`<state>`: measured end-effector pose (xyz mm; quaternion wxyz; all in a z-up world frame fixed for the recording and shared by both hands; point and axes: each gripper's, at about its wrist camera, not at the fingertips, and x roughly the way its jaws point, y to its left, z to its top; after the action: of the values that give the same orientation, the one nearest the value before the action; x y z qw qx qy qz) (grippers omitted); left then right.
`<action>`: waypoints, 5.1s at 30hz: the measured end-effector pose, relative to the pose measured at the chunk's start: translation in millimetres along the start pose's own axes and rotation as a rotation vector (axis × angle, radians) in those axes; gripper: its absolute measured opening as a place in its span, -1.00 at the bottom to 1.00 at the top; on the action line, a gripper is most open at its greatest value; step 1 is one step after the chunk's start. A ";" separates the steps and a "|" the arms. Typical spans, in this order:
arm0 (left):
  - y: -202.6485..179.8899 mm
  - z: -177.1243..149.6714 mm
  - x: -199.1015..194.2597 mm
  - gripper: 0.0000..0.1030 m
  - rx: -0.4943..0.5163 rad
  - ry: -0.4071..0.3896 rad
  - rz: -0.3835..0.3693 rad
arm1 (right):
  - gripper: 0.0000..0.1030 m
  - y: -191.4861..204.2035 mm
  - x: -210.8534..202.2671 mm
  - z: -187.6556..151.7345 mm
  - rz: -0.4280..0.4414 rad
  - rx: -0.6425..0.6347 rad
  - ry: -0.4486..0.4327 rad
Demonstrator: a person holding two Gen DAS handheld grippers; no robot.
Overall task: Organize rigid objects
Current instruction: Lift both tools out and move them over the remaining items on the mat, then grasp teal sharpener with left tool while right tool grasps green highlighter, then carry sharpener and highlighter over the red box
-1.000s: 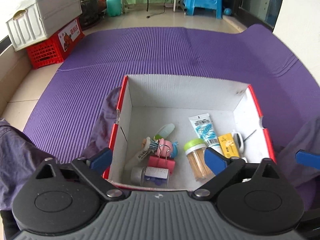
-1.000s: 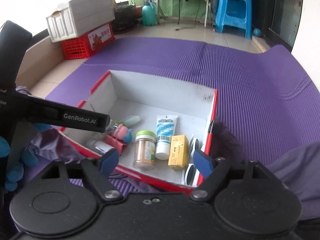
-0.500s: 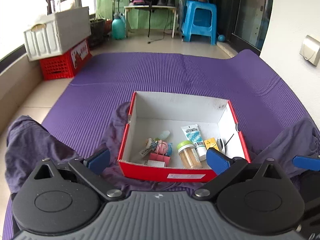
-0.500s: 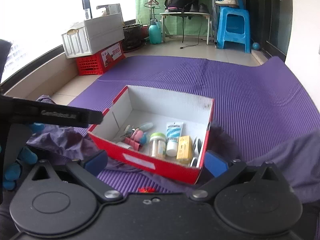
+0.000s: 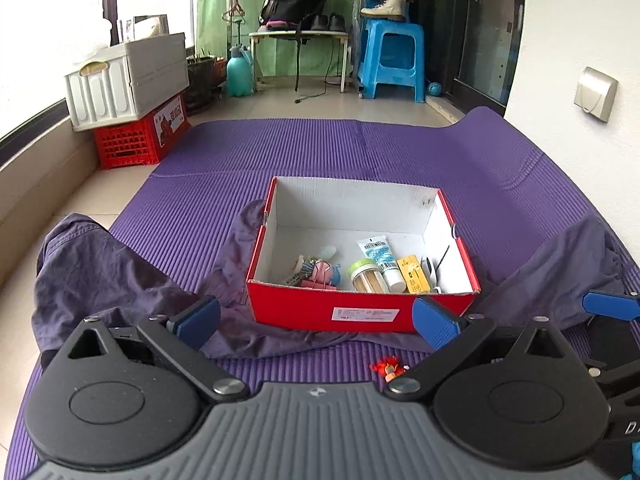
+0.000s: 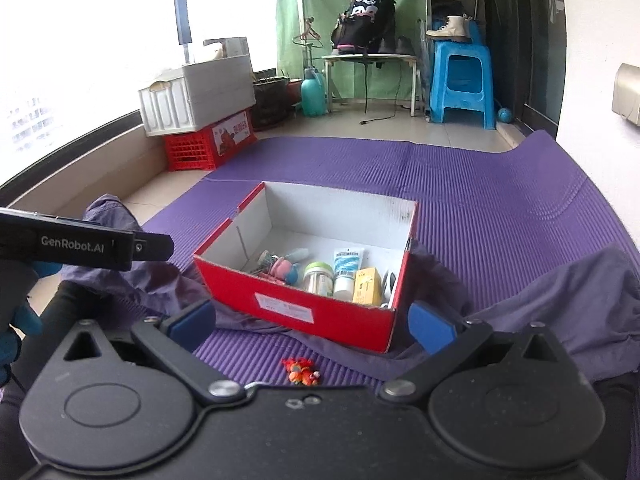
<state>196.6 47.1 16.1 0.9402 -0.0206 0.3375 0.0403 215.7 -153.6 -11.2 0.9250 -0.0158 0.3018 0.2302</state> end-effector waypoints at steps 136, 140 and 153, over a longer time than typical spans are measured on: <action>36.9 -127.5 136.7 0.34 -0.145 0.335 -0.074 | -0.69 -36.2 69.5 -78.9 -0.056 0.179 0.293; 41.4 -127.1 144.2 0.57 -0.148 0.350 -0.067 | -0.69 -37.0 72.1 -77.7 -0.056 0.182 0.291; 49.4 -131.3 157.3 0.55 -0.156 0.347 0.021 | -0.56 -20.4 108.5 -100.8 -0.016 0.094 0.410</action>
<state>230.1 97.4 -185.9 0.8631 -0.0965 0.4905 0.0719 246.3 -143.6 -157.2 0.8458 -0.0213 0.4940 0.2004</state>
